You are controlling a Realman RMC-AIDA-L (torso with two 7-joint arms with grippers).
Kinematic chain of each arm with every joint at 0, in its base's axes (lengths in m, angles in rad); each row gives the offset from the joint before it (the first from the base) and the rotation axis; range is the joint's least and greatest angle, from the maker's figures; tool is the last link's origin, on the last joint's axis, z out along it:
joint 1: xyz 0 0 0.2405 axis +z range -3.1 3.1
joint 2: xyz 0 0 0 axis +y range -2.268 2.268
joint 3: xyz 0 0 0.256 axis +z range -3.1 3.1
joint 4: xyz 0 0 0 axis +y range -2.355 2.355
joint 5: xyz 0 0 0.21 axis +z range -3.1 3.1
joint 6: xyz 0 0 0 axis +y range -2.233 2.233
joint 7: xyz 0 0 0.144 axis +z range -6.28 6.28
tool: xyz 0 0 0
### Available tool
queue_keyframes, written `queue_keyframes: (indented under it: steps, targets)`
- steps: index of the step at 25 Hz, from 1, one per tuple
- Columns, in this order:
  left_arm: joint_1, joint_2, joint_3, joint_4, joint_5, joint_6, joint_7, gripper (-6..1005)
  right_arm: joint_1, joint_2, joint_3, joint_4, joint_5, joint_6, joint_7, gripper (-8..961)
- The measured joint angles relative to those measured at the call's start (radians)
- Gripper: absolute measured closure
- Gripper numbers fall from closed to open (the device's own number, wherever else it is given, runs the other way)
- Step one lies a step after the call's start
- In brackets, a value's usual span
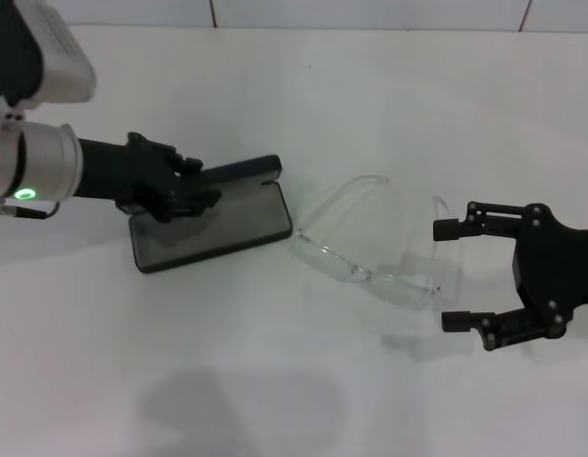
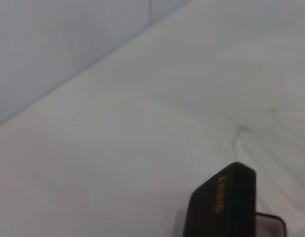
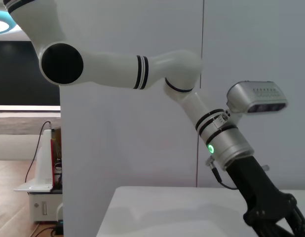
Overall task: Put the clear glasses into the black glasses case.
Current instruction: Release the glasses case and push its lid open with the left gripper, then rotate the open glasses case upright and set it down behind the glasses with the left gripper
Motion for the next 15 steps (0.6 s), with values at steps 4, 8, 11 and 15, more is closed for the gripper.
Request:
queue_keyframes:
  steps: [4,8,11,15]
  targets:
    - [-0.005,0.001,0.024,0.008,-0.002,-0.002,-0.005,510,-0.004,0.002,-0.001,0.0,0.0,0.0,-0.005,83]
    - [-0.015,0.001,0.026,0.01,-0.008,-0.025,0.001,663,-0.013,0.007,-0.001,0.0,0.0,-0.003,-0.024,84]
    - [-0.021,0.001,0.047,0.01,-0.008,-0.056,0.015,757,-0.022,0.01,0.001,0.0,0.0,-0.005,-0.04,84]
    - [-0.024,-0.002,0.085,0.011,-0.031,-0.093,0.086,795,-0.029,0.015,0.001,0.0,0.0,-0.01,-0.052,84]
